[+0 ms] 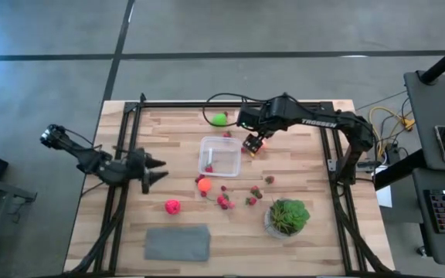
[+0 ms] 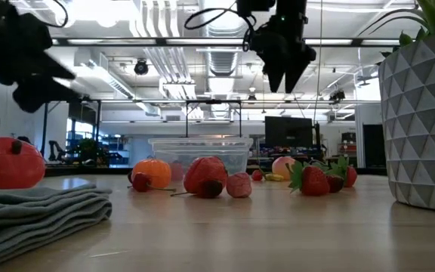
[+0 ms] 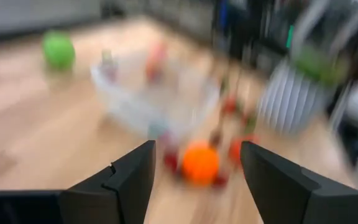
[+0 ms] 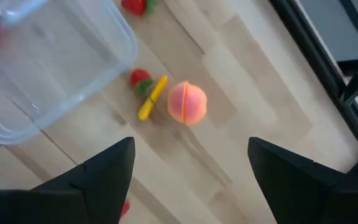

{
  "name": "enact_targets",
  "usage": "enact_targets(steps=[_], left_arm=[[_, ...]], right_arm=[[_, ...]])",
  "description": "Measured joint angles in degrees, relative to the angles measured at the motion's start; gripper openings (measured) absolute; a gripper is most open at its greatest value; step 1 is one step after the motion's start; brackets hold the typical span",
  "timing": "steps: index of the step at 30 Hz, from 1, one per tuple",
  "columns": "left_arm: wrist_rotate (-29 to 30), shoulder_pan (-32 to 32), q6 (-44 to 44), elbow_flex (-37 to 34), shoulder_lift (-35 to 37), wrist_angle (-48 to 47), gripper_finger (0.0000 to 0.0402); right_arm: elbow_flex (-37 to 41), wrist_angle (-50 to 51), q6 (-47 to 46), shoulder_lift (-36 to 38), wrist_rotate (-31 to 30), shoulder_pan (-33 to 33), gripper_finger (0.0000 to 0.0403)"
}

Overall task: Pick and placing Produce into tupperware
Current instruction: Put the red apple into the transparent bin

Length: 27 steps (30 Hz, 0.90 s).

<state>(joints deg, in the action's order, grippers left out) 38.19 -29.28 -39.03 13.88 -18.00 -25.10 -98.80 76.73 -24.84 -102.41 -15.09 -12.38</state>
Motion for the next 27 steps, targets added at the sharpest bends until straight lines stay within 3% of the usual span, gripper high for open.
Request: enact_targets(steps=[7, 13, 21, 27], left_arm=[[-11.23, 0.01, 5.69, 15.15, -13.87, -19.69, 0.0221], [-25.20, 0.00, 11.17, 20.40, -25.43, -19.06, 0.0221], [-25.69, 0.02, 10.19, 20.59, -39.72, -16.71, 0.0227], [-26.34, 0.02, 4.05, 22.15, -43.88, -12.69, 0.0270]], right_arm=[[4.25, -0.06, 0.00, 0.00, 0.95, 0.00, 0.0308], [6.48, -1.00, 0.00, 0.05, 1.94, 0.58, 0.0308], [6.68, -3.72, -0.07, 1.09, 0.51, 3.43, 0.0308], [6.73, -3.83, -0.52, 2.84, -3.71, 3.43, 0.0304]])
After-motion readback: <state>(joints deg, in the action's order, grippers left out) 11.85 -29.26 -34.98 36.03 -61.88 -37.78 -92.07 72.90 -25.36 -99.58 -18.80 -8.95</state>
